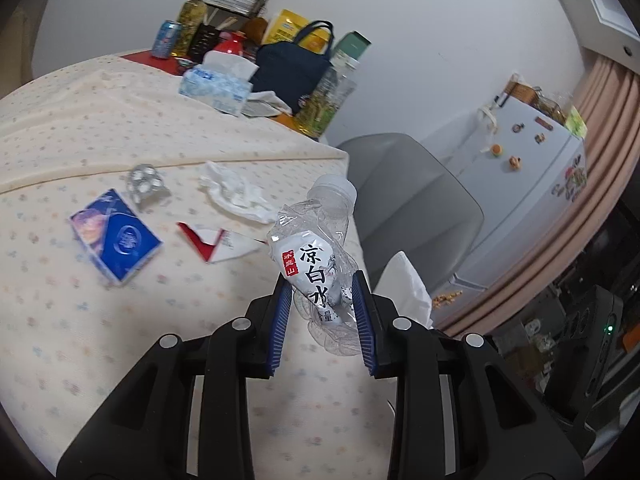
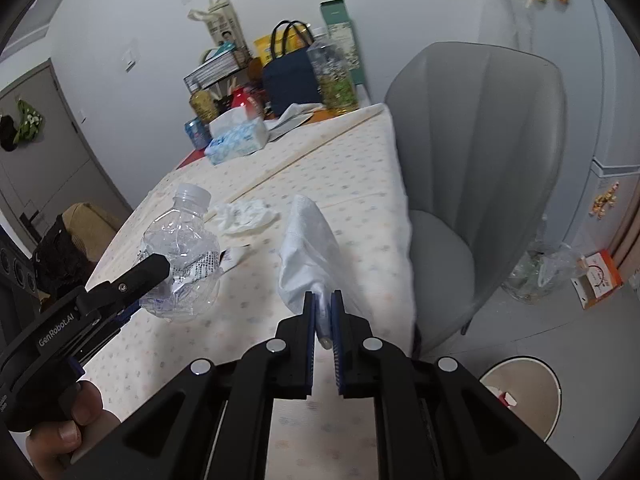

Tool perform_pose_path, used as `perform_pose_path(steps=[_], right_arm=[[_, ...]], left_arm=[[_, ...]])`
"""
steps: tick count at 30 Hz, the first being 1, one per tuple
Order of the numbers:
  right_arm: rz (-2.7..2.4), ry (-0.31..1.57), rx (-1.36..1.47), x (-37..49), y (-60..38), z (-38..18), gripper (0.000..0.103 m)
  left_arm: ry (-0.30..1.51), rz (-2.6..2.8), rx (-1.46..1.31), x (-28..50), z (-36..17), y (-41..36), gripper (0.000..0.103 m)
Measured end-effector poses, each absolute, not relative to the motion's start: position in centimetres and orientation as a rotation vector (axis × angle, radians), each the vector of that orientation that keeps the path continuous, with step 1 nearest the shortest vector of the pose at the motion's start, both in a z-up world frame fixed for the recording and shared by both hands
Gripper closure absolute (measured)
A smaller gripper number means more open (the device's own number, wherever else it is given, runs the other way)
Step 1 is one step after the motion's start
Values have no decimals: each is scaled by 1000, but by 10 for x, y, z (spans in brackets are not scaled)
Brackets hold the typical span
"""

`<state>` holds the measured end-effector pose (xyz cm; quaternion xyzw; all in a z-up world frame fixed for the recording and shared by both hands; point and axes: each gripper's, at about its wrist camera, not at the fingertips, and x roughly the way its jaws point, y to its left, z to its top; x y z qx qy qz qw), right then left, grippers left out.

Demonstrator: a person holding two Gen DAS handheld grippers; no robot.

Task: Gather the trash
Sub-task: 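Grasp the white tissue with the right tool while the left tool holds the bottle, then carry the bottle and white tissue in both tools over the white bin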

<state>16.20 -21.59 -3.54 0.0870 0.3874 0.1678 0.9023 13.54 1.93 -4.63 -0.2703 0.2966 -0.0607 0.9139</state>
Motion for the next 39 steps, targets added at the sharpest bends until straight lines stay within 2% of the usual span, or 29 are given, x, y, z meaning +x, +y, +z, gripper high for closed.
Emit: perform_pose_path(steps=[14,31,39], right_arm=[[144,800,249,147,-338,-46,94],[4,855,363,129,-438,-93,94],[-41,921,440,131,-466,-134,91]], left_arm=[[690,-305,-454,159,-49,-91,72],[811,-429,-338,175,-78,-198,72],[895,-460,-305,178,-105,-226,72]])
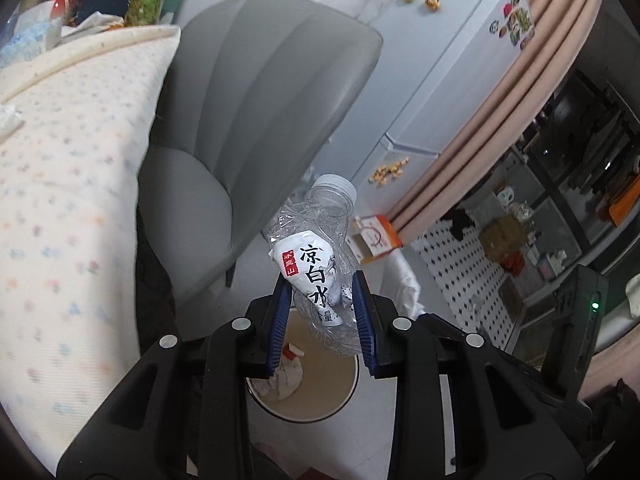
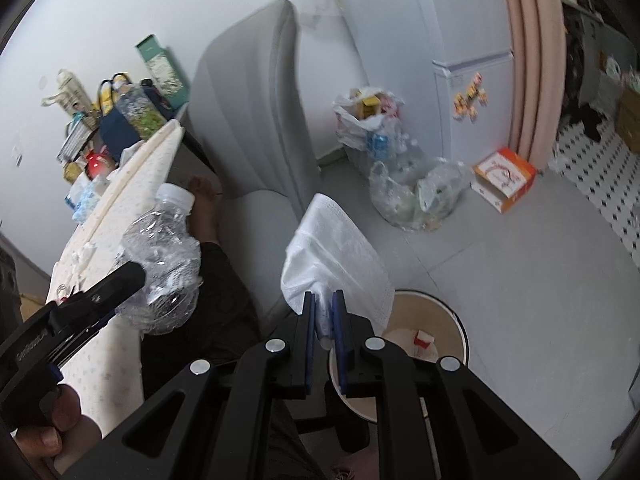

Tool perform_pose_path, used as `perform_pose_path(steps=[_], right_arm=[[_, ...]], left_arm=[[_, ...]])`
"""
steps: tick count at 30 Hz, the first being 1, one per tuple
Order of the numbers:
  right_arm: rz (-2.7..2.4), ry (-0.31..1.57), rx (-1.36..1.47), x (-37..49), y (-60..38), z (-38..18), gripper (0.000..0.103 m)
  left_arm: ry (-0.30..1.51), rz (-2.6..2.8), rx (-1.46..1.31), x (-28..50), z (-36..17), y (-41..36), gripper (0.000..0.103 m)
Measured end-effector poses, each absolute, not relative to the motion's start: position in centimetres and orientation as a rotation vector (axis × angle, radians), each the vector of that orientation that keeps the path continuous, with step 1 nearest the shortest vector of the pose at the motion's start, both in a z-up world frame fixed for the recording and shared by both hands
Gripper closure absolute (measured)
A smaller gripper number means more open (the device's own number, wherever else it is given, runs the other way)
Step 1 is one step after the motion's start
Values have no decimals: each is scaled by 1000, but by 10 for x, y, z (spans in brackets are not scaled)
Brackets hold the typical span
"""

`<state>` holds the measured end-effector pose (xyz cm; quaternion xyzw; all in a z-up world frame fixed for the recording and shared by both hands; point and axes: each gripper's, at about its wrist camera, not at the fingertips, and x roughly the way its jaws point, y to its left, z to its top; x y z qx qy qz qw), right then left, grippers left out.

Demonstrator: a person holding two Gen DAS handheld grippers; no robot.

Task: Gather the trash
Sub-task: 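Carry the bottle and white tissue in both tools over the white bin, then open both tools to drop the bottle and tissue into the bin, then move both tools back over the table toward the blue tissue box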

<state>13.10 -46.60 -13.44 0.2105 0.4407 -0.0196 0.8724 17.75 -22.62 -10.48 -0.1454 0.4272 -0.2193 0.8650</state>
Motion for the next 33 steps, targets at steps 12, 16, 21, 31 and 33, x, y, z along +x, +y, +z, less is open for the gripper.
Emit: perform_pose_path(steps=[12,16,21,31,33], right_arm=[[-71,988,539,136,-489,-185,49],[-117,976,523,130,-500,-180,42],[-173,952,505,122,-514,-171,32],[-259,877,504,100,-545,-142,19],[-272,866,514,97,-550,-140,18]], left_arm=[[962,-454,-266,182,-129,-242,72],[978,-458,-261,184,-133,-247,72],[1000,-475,-254,187,-139,-257,72],[1071,-568,-252,191,-158,-295,34],[1035,-581,-283,188,-153,-294,13]])
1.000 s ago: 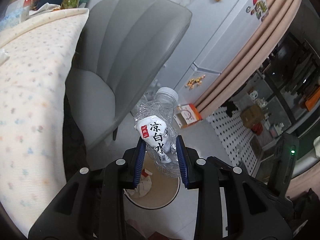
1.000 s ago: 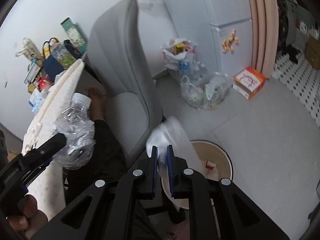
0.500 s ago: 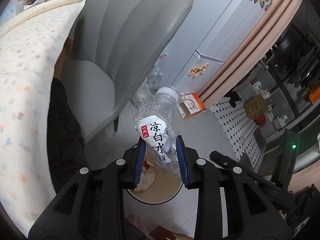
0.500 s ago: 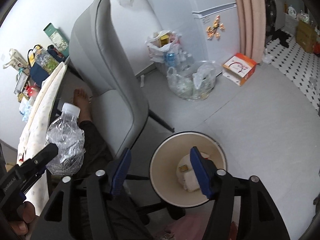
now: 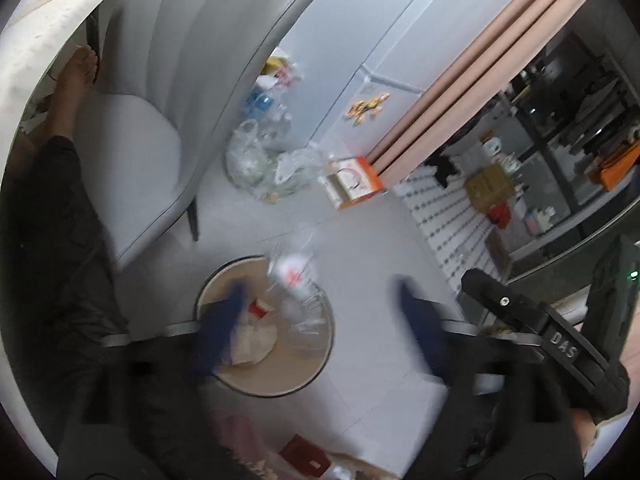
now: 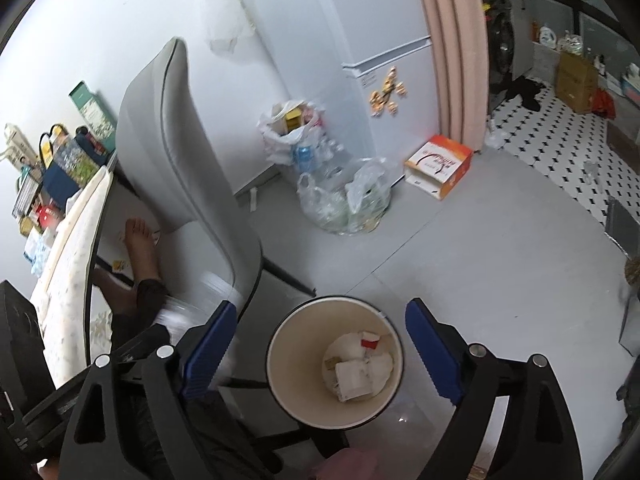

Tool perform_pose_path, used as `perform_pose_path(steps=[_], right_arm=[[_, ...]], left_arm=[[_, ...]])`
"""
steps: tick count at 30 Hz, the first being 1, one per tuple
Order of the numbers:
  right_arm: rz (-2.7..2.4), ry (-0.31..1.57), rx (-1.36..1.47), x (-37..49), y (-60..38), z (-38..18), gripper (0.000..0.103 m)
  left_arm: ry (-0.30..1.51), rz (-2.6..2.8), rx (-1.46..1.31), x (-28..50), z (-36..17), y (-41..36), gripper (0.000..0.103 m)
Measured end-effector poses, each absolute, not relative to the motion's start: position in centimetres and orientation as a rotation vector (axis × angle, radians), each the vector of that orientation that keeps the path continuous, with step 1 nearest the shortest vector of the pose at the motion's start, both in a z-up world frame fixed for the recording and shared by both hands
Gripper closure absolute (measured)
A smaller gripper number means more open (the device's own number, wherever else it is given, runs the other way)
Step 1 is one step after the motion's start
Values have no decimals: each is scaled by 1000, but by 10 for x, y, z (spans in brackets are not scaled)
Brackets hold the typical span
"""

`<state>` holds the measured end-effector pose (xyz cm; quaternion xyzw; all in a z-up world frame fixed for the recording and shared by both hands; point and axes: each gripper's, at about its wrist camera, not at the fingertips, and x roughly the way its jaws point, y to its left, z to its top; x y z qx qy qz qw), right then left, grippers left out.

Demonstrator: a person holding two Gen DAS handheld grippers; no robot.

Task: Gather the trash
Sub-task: 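Move both tools back over the table toward the blue tissue box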

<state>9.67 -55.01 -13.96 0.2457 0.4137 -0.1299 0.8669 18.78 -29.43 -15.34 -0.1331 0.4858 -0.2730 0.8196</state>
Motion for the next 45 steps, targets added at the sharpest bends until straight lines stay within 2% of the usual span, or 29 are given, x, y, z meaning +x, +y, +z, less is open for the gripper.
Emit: perform_pose_path(steps=[6,11,14,35,45], right_arm=[[-239,854,527,100,-539,-134,18],[-203,831,498,105,-517,-122,9],[-194,812,486,107,-506,-112,8],[16,747,343,131,-373,-41,8],[135,735,319,129,-307,-25,8]], left_arm=[[984,-537,-309,186,-130,-273,7],[917,-472,-364,184,-106,-238,6],[875,-441,-378,180,-91,-219,6],[675,-250,-483,142,-29,-69,6],[600,-96,-475,109,-14,6,6]])
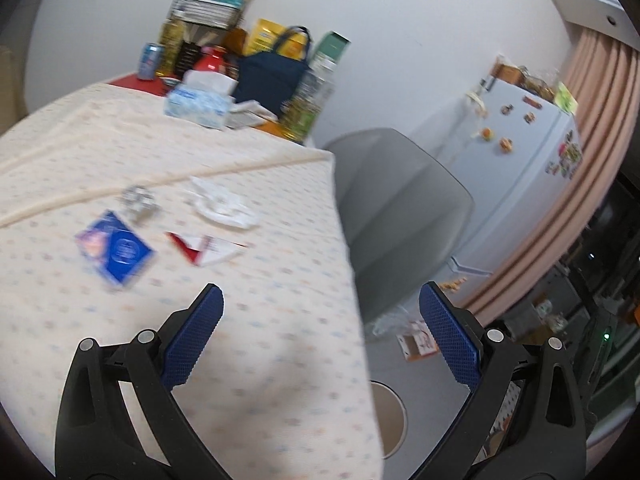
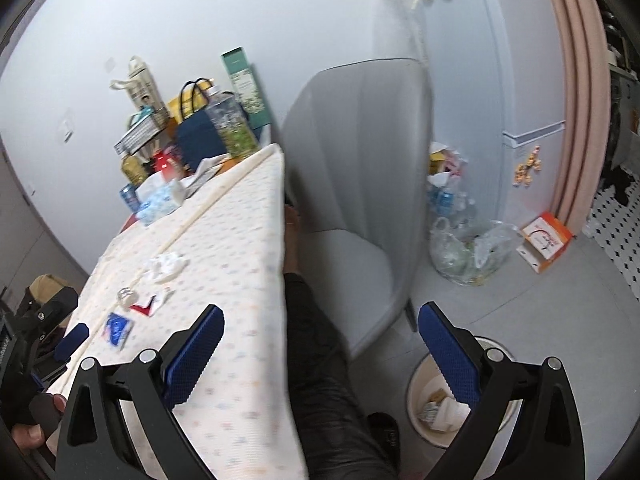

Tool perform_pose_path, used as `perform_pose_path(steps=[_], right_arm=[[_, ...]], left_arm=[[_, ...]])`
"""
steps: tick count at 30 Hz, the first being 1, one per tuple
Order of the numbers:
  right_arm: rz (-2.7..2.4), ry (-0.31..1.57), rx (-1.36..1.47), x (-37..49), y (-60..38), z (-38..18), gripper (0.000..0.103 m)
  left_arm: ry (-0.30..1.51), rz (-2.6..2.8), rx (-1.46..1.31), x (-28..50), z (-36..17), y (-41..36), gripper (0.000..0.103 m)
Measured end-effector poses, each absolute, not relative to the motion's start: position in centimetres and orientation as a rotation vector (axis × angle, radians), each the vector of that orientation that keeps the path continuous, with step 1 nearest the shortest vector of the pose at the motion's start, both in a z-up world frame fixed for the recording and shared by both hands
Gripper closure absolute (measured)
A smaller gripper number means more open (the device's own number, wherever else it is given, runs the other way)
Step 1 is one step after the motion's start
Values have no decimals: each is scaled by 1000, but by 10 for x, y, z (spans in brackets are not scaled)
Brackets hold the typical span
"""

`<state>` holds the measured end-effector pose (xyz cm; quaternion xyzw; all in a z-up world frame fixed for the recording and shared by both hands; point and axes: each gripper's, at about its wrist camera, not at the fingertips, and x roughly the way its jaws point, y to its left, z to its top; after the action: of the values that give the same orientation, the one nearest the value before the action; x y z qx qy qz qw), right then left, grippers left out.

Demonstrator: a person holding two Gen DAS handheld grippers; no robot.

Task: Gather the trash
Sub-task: 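Move both tools back over the table toward the blue tissue box, then lower the left tool onto the blue tissue box and close its fingers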

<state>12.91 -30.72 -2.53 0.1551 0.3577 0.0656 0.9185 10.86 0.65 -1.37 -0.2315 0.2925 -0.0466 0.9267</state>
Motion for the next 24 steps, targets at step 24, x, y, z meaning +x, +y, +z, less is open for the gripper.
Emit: perform_pose_path(steps=[24], right_arm=[[385,762,236,178,-170,-23,13]], left_arm=[[642,182,-541,89,-43,133,6]])
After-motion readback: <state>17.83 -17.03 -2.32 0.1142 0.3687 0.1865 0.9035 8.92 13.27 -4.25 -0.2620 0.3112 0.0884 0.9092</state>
